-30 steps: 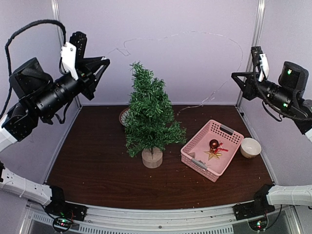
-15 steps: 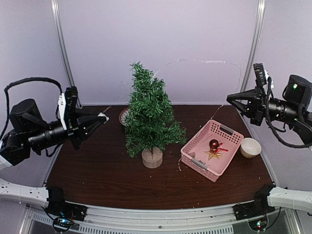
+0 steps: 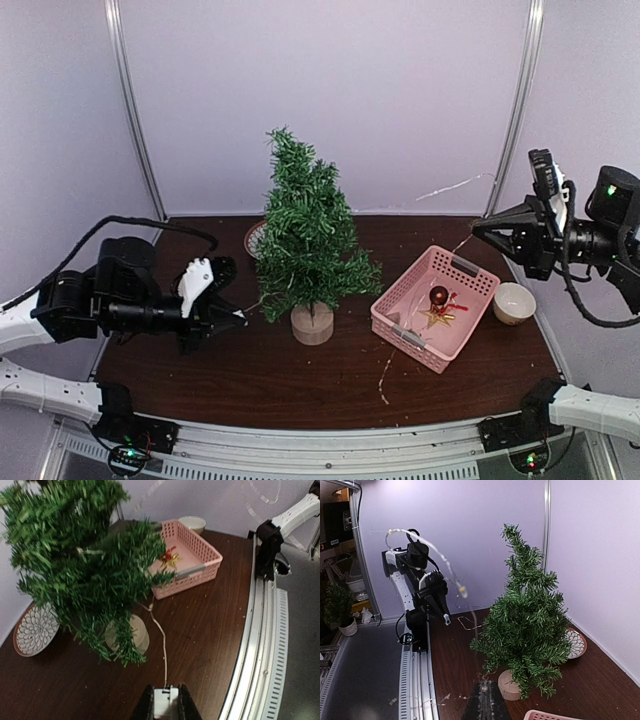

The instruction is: Decorate the small christmas tree

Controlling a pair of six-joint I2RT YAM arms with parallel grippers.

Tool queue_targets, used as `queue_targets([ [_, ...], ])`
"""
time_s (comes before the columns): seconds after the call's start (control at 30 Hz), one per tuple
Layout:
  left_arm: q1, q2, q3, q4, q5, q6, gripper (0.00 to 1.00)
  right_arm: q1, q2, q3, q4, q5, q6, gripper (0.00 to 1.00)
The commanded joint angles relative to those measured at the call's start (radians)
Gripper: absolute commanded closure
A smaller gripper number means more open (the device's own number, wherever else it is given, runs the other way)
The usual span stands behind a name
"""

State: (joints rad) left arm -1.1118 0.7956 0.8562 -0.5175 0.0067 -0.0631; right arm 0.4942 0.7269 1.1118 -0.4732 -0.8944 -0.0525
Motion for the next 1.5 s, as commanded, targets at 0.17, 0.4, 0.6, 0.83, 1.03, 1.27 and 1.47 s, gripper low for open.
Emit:
queue_targets([
  [0.17,0.003,0.218,0.004,-0.17,-0.194,-0.028,1.0,0.016,0.036,-0.094,-0.027,-0.049,0.067,1.0],
  [0.4,0.003,0.272,-0.075,-0.067,-0.174,-0.024,1.0,0.06,0.049,-0.15,-0.023,-0.076,0.107,1.0],
  [0.6,0.009,0.327,-0.104,-0.098,-0.223,-0.081,1.0,0.064,0.025,-0.18,-0.012,-0.066,0.127,1.0],
  [0.83,0.142,0.341,-0.133,-0.182,-0.255,-0.207,1.0,0.063,-0.042,-0.14,-0.035,0.083,0.131,1.0],
  [1.03,0.251,0.333,-0.128,-0.228,-0.297,-0.277,1.0,0.057,-0.125,-0.125,-0.079,0.481,0.172,1.0],
  [1.27,0.356,0.301,-0.127,-0.243,-0.304,-0.328,1.0,0.052,-0.191,-0.123,-0.138,0.917,0.22,1.0],
  [1.47,0.471,0.258,-0.123,-0.28,-0.33,-0.387,1.0,0.052,-0.268,-0.132,-0.178,1.15,0.221,1.0],
])
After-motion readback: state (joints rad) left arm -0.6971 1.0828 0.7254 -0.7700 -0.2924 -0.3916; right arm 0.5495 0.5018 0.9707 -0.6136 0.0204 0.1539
